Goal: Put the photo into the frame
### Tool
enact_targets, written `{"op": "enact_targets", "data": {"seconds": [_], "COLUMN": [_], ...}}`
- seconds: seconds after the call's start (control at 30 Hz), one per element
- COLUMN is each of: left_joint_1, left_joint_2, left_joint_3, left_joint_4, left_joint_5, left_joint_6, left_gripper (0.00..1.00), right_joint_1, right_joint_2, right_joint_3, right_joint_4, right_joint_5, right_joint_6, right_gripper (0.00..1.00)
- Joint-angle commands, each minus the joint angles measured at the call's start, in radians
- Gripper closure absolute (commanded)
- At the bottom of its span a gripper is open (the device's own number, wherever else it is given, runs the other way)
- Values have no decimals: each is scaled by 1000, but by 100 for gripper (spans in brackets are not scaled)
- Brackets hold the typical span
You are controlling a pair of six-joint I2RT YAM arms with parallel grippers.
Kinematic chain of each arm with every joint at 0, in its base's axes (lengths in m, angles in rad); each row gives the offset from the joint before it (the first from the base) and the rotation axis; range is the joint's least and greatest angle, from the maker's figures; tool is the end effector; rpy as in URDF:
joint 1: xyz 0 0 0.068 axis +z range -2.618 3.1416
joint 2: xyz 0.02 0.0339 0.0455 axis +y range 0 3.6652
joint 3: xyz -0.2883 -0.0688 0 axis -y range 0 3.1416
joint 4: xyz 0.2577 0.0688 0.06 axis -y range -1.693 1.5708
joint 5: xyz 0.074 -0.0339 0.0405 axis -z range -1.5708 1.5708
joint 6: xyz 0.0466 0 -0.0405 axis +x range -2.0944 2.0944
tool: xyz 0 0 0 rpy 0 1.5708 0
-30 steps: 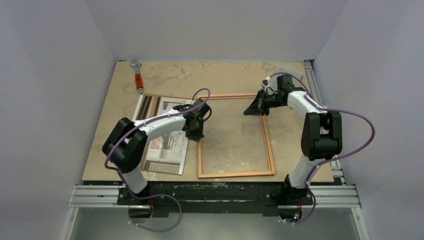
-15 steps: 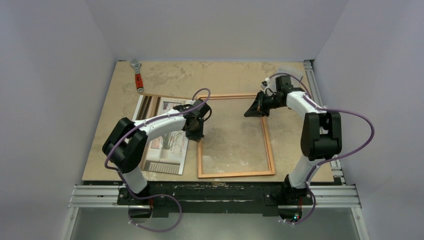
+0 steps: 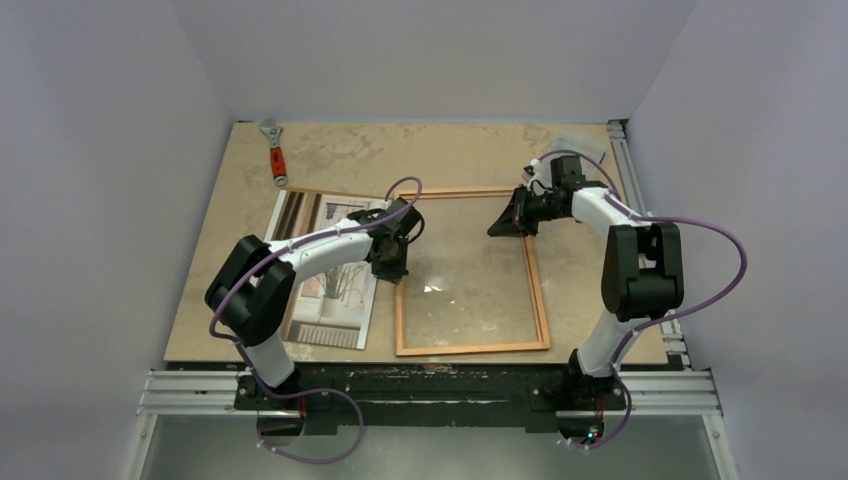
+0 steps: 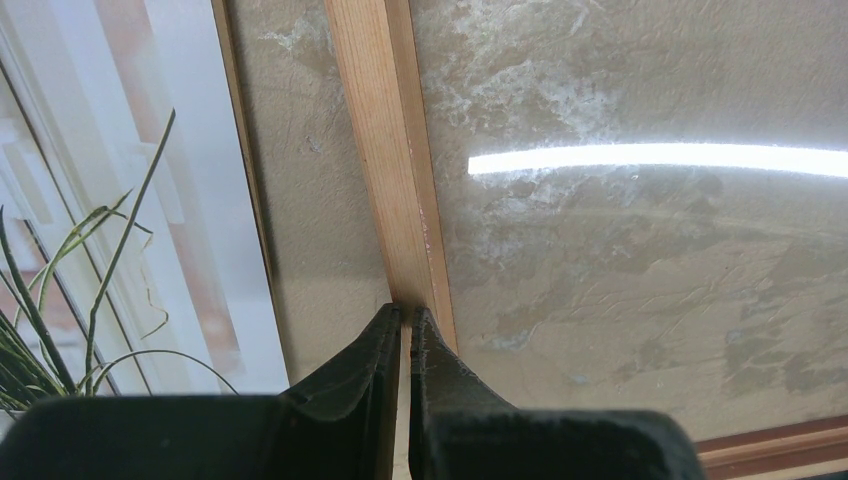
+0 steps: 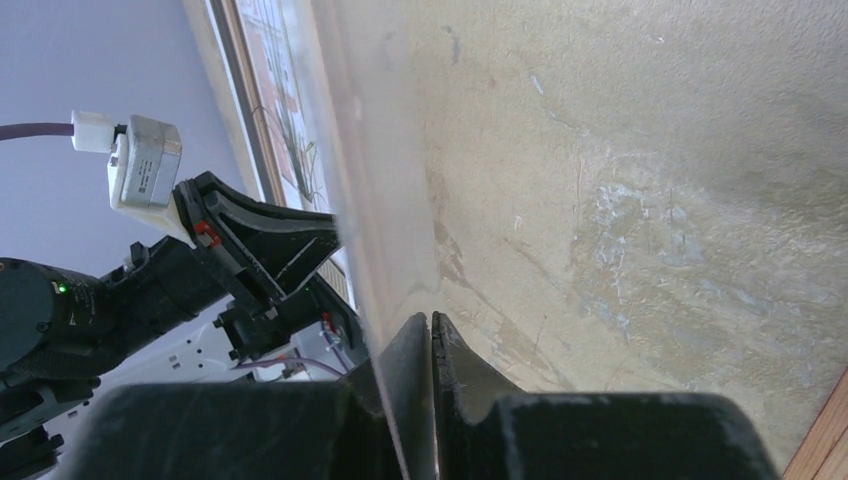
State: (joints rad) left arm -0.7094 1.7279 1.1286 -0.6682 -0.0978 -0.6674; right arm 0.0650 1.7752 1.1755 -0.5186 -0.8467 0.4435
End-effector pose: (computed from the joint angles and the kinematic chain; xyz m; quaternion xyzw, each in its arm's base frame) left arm 0.2668 -0.2230 0.1876 0.0134 0.9873 -0.0585 0.1472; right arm 0.3679 0.0589 0.2056 0.0766 0.8900 0.4389 0.0972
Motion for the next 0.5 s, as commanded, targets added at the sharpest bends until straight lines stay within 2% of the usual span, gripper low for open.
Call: {"op": "enact_targets", "data": {"seconds": [0.0, 0.33, 0.47], "left_joint_1": [-10, -10, -12], "left_joint_2": [98, 103, 104], "left_joint_3": [-56, -55, -55], "left_joint_4": [-9, -9, -9], "left_joint_5": [-54, -56, -57], "left_joint_6": [31, 32, 32], "left_gripper": [100, 100, 100], "right_joint_1": [27, 29, 35], "right_joint_2": [-42, -60, -51], "right_joint_3": [6, 23, 24], "right_joint_4": [33, 8, -10], "right_joint_5": [-18, 20, 43], "right_joint_6": [6, -12, -28], "right_gripper": [88, 60, 55]}}
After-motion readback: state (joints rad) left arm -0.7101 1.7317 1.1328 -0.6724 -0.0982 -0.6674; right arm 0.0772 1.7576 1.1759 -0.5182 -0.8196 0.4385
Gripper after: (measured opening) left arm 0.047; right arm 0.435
